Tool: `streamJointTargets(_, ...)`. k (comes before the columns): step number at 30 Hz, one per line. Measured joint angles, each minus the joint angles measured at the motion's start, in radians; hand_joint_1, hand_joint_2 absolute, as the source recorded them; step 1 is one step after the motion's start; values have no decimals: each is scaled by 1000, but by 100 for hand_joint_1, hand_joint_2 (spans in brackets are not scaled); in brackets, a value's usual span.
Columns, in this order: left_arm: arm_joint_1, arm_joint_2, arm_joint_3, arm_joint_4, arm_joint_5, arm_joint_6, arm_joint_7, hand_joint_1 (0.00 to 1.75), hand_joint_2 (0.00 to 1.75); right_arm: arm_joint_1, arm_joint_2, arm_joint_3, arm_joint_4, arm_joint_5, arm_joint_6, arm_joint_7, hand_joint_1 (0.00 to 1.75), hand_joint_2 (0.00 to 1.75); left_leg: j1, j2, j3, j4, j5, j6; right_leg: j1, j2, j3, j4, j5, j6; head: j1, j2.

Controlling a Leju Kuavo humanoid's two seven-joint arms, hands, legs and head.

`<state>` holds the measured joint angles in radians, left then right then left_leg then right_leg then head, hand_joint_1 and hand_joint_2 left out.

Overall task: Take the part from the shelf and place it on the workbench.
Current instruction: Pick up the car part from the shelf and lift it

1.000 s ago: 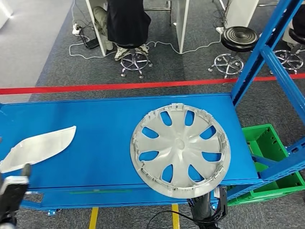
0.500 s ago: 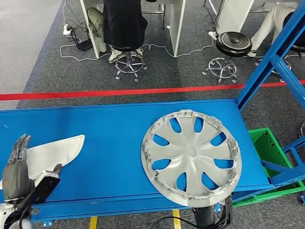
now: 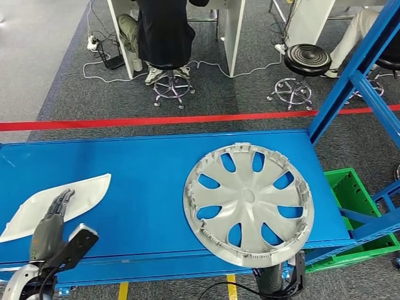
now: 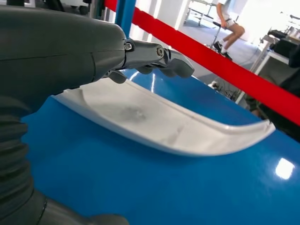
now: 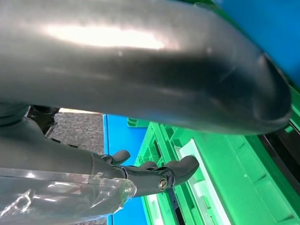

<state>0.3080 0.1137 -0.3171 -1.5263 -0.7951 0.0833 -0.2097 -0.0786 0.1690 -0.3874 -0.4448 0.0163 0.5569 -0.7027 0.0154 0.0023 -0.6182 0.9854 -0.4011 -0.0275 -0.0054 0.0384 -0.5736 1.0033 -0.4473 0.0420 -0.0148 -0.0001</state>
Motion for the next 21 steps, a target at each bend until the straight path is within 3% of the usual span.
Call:
streamJointTargets(4,3,21,-16,0,-5,-3,37,0,175,-2,0,-2,0,2,1,0,0,0,0,0,0,0,1,-1,0,0,-1,3,-1,-2,0,0)
streamJointTargets(11,-50,38,-2,35,-171,60,243,0,175,-8,0,-7,6,15,-2,0,0,0,1,-2,0,0,3,-4,1,-1,-3,5,0,-5,0,0)
streamJointTargets(21,-140,31,69,116,-357,79,299,0,175,-17,0,-8,16,22,-4,0,0,0,1,-2,0,0,5,-6,1,-1,-5,7,2,-7,0,0)
